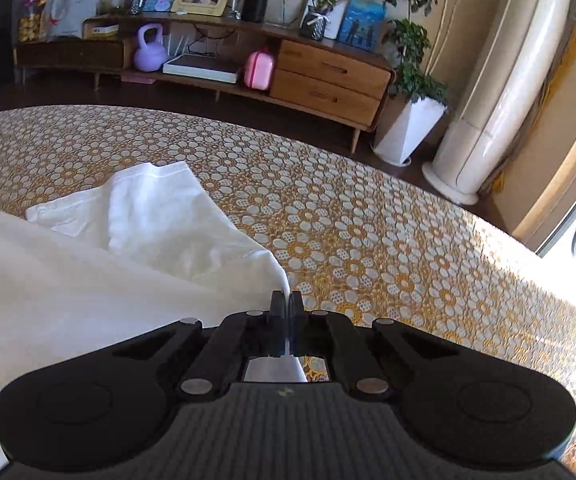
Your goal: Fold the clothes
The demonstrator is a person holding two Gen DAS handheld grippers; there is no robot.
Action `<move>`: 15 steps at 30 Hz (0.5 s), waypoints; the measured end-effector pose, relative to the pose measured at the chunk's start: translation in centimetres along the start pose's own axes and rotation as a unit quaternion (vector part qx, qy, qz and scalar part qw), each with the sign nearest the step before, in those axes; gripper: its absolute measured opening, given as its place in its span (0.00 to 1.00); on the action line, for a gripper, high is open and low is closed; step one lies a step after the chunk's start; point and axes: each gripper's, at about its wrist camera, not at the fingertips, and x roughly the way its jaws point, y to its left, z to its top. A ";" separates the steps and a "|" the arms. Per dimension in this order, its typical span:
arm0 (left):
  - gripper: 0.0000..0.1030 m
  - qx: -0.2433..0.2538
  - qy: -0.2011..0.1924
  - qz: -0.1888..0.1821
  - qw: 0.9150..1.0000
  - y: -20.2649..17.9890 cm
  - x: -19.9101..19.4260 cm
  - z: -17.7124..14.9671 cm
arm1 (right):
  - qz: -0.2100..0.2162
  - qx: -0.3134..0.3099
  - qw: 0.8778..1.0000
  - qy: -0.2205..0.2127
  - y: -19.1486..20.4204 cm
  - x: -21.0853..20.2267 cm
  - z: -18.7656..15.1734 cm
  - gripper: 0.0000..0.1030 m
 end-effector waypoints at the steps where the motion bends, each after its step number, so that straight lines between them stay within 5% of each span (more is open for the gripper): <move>1: 0.00 0.001 -0.001 0.000 1.000 -0.2 0.1 0.0 | 0.008 0.003 1.000 0.001 -0.1 0.1 -0.1 0.01; 6: 0.00 0.006 -0.021 0.001 1.000 -0.6 0.7 1.0 | 0.021 0.018 0.999 -0.024 -0.4 -1.4 -0.6 0.11; 10: 0.29 0.014 -0.041 0.012 0.999 -1.0 1.2 2.2 | 0.024 0.041 0.998 -0.035 -1.6 -3.3 -1.5 0.56; 14: 0.45 0.038 -0.046 0.034 0.998 -1.9 2.4 3.6 | 0.048 0.023 0.998 -0.040 -1.1 -5.0 -3.0 0.56; 15: 0.58 0.046 -0.046 0.045 0.997 -2.2 2.9 3.8 | 0.065 0.020 0.997 -0.039 -0.8 -5.6 -3.4 0.56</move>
